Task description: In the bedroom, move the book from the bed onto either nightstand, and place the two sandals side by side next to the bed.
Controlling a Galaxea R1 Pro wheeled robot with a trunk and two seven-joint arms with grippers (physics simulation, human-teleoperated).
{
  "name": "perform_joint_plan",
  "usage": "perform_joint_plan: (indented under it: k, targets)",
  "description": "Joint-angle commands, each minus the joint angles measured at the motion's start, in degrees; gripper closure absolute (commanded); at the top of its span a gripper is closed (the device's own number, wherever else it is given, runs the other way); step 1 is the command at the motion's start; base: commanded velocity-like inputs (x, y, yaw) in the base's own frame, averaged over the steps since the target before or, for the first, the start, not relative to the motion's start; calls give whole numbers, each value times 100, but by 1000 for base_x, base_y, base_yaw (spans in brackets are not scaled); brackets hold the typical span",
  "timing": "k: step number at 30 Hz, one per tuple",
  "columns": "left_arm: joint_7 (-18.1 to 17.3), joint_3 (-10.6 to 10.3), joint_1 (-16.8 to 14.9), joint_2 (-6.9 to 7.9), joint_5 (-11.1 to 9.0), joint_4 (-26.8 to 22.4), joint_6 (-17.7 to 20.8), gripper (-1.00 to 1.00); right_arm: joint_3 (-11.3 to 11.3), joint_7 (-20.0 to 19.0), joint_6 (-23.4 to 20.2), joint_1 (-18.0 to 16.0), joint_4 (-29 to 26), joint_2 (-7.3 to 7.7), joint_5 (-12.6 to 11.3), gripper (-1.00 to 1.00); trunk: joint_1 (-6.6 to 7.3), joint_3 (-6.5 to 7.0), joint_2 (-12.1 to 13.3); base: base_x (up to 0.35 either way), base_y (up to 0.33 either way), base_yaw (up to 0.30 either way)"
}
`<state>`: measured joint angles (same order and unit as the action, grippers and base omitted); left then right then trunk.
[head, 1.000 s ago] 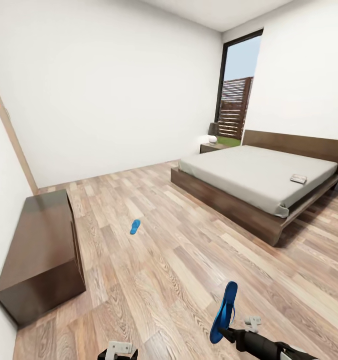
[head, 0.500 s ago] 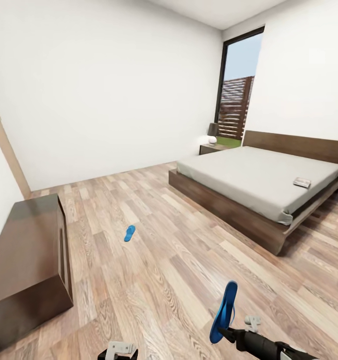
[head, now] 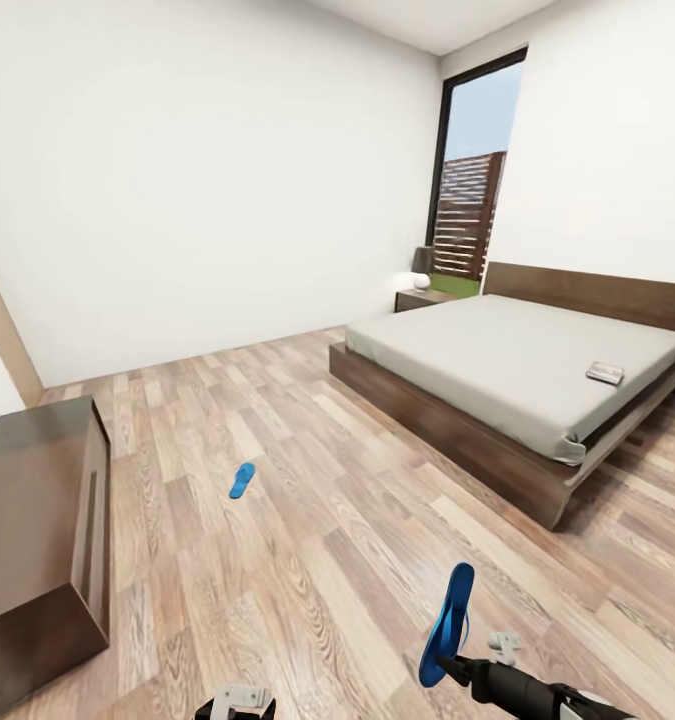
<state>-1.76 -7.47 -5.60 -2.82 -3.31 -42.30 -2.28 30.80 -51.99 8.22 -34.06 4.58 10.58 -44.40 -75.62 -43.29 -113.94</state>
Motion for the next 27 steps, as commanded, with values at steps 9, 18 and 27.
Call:
perform_joint_plan:
  k: [9, 18, 27]
  targets:
    - [-17, 0, -3, 0, -38, 2, -10, -100, 39, -22, 40, -7, 17, -4, -36, 100, -2, -6, -2, 261, -179, 0]
    - [-17, 0, -3, 0, -39, 2, -9, -100, 40, -22, 40, -7, 17, -4, -34, 100, -2, -6, -2, 261, -179, 0]
    - [-17, 0, -3, 0, -39, 2, -9, -100, 40, -22, 40, -9, 17, -12, -34, 100, -2, -6, -2, 261, -179, 0]
